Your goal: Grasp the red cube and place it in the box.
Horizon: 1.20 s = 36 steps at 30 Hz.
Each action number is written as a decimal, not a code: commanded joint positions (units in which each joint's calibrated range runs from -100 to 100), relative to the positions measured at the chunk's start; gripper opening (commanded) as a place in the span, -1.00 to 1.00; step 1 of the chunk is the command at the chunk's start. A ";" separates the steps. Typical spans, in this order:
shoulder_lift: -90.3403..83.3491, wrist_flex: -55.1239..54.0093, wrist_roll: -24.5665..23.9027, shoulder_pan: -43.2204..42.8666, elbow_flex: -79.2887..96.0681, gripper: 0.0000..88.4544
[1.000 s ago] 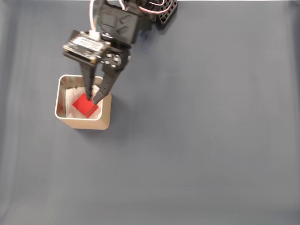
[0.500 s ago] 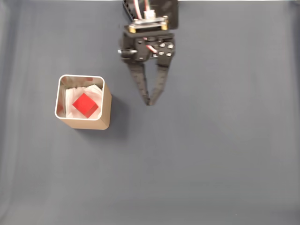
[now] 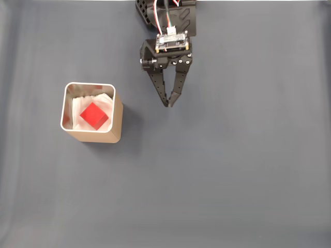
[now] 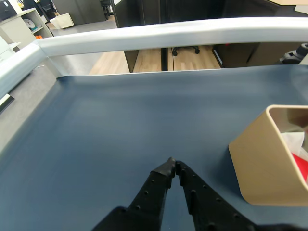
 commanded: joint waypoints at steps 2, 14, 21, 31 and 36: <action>-3.86 2.27 -0.05 1.81 2.91 -1.00; -6.54 8.17 -0.63 4.44 9.29 -1.00; -9.74 18.10 -1.22 4.44 9.47 -1.00; -10.44 32.96 0.00 4.02 9.47 -1.00; -10.44 37.88 1.37 3.94 9.47 -1.00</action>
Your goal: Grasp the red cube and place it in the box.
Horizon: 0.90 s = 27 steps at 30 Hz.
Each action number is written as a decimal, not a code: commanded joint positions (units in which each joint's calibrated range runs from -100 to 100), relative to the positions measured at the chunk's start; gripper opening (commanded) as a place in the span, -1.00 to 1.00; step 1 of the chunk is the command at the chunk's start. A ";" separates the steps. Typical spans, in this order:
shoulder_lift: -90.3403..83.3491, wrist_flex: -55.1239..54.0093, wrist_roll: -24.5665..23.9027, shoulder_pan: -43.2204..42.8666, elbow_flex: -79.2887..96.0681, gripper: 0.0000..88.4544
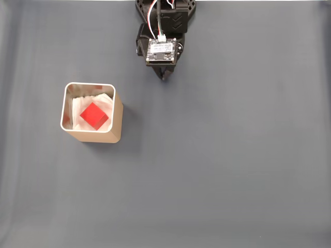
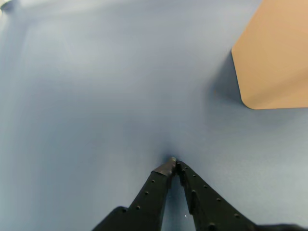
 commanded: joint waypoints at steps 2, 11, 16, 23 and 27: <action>-0.63 4.10 2.05 0.19 0.91 -1.00; -0.63 8.12 4.54 0.12 0.91 -0.98; -0.63 8.21 4.25 -0.17 0.91 -0.99; -0.63 8.21 2.30 -1.87 0.91 -0.98; -0.63 8.21 2.20 -1.52 0.91 -0.98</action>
